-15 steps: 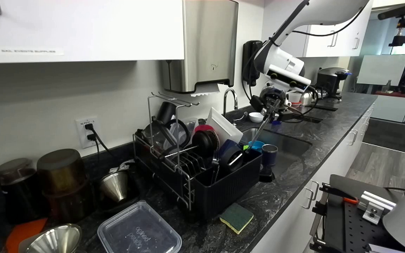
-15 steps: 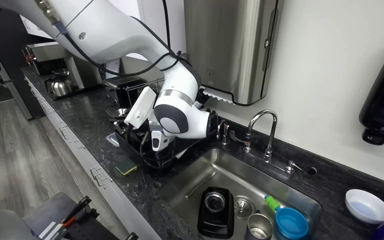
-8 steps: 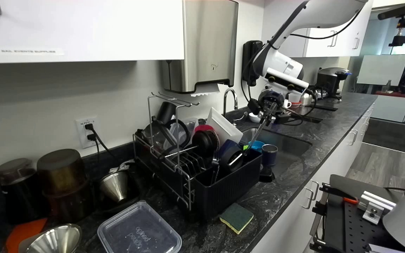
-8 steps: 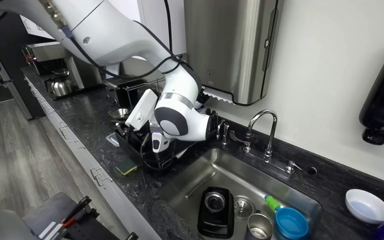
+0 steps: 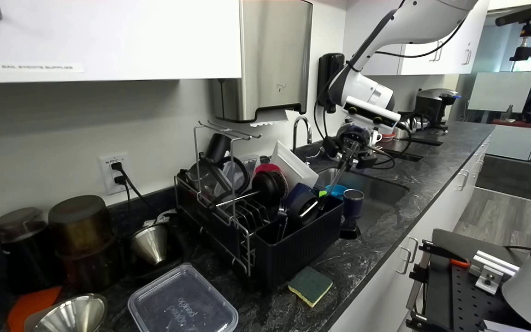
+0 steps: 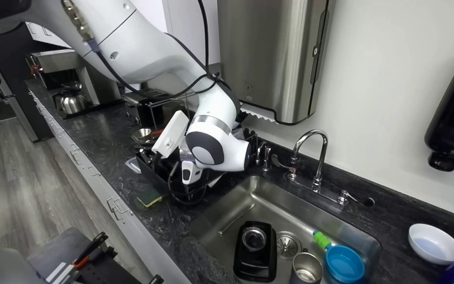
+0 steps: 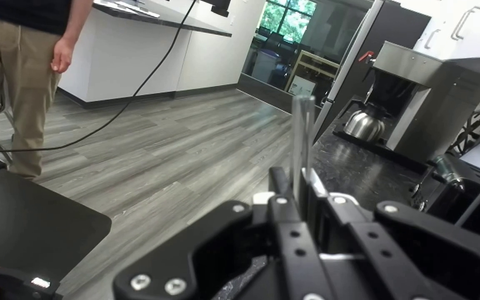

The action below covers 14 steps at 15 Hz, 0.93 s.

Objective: Take the straw out of the sink and put it in the cutlery compartment, pick the lid on the tray, place it on the cup in the sink, lift the cup, drop it in the sink then move the pan in the sink to the left

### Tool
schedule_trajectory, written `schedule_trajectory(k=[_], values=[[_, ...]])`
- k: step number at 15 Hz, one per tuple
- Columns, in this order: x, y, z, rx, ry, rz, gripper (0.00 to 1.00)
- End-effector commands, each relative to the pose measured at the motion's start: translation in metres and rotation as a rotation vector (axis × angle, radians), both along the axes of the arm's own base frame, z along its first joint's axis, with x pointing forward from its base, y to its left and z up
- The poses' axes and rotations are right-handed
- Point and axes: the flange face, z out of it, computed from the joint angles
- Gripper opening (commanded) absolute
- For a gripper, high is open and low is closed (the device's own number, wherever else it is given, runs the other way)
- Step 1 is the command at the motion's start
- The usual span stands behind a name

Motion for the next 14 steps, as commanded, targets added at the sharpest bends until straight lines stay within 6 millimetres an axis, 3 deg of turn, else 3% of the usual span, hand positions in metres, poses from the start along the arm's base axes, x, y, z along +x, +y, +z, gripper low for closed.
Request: schedule_trajectory(k=[1,14], values=[[0.007,0.0,-0.007,-0.005,0.017,-0.013,0.03],[0.014,-0.003,-0.036,-0.003,0.064,-0.004,0.03]])
